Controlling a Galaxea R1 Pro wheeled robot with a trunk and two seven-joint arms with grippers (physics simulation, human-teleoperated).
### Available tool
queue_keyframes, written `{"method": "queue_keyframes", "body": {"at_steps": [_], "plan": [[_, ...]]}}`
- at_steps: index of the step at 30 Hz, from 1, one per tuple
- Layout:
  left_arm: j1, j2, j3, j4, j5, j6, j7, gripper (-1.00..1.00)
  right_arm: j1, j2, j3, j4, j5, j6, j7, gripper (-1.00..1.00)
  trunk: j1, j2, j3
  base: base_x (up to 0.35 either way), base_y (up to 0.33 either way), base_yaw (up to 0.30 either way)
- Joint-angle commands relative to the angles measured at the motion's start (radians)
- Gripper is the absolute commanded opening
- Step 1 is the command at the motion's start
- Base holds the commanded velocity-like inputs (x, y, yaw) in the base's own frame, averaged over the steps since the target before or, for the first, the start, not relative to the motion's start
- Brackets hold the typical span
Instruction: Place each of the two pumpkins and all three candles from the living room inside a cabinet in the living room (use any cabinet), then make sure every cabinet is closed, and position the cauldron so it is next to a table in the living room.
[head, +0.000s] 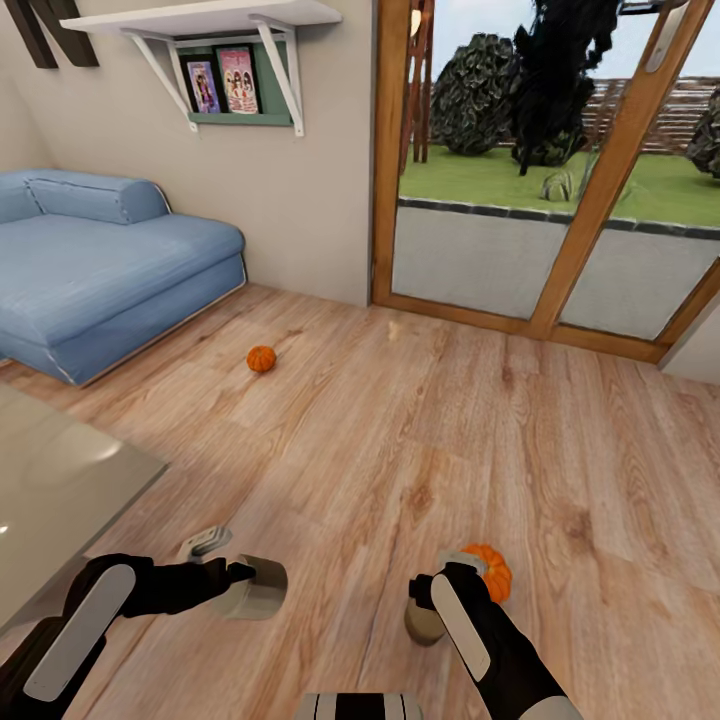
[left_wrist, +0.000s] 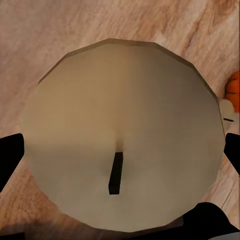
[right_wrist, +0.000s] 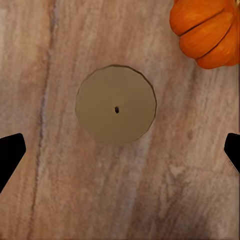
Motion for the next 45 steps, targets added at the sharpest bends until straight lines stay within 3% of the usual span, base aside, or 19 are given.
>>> {"method": "queue_keyframes", "body": {"at_steps": [1, 18, 27, 30, 34, 35, 39, 45], "plan": [[-0.001, 0.000, -0.002, -0.001, 0.009, 0.001, 0.011, -1.00, -0.001, 0.000, 0.002, -0.001, -0.010, 0.001, -0.010, 1.00, 0.000, 0.000, -0.001, 0.048, -0.041, 0.000], [-0.001, 0.002, 0.021, -0.001, 0.022, 0.001, 0.011, -1.00, -0.001, -0.002, 0.001, 0.014, -0.009, -0.002, -0.010, 1.00, 0.000, 0.000, -0.001, 0.023, -0.023, 0.000], [-0.001, 0.004, 0.036, -0.004, 0.029, 0.001, 0.010, -1.00, -0.001, -0.002, 0.000, 0.042, -0.009, -0.044, -0.007, 1.00, 0.003, -0.002, -0.028, 0.000, 0.000, 0.000], [-0.001, 0.013, 0.036, -0.006, 0.080, 0.001, 0.010, -1.00, -0.001, -0.002, 0.001, 0.043, -0.009, -0.053, 0.014, 1.00, 0.004, -0.002, -0.036, 0.000, 0.000, 0.000], [-0.001, 0.076, 0.029, -0.007, 0.204, 0.001, 0.010, -1.00, -0.002, -0.002, 0.002, 0.044, -0.008, -0.083, 0.050, 1.00, 0.006, -0.003, -0.051, 0.000, 0.000, 0.000], [-0.001, 0.083, 0.028, -0.007, 0.219, 0.001, 0.010, -1.00, -0.002, -0.002, 0.002, 0.047, -0.008, -0.093, 0.053, 1.00, 0.006, -0.004, -0.055, 0.000, 0.000, 0.000], [-0.001, 0.093, 0.022, -0.007, 0.242, 0.001, 0.011, -1.00, -0.002, -0.002, 0.001, 0.064, -0.007, -0.111, 0.057, 1.00, 0.008, -0.005, -0.070, 0.000, 0.000, 0.000], [-0.001, 0.094, 0.019, -0.007, 0.246, 0.001, 0.011, -1.00, -0.002, -0.002, 0.002, 0.068, -0.007, -0.115, 0.057, 1.00, 0.011, -0.006, -0.094, 0.000, 0.000, 0.000]]}}
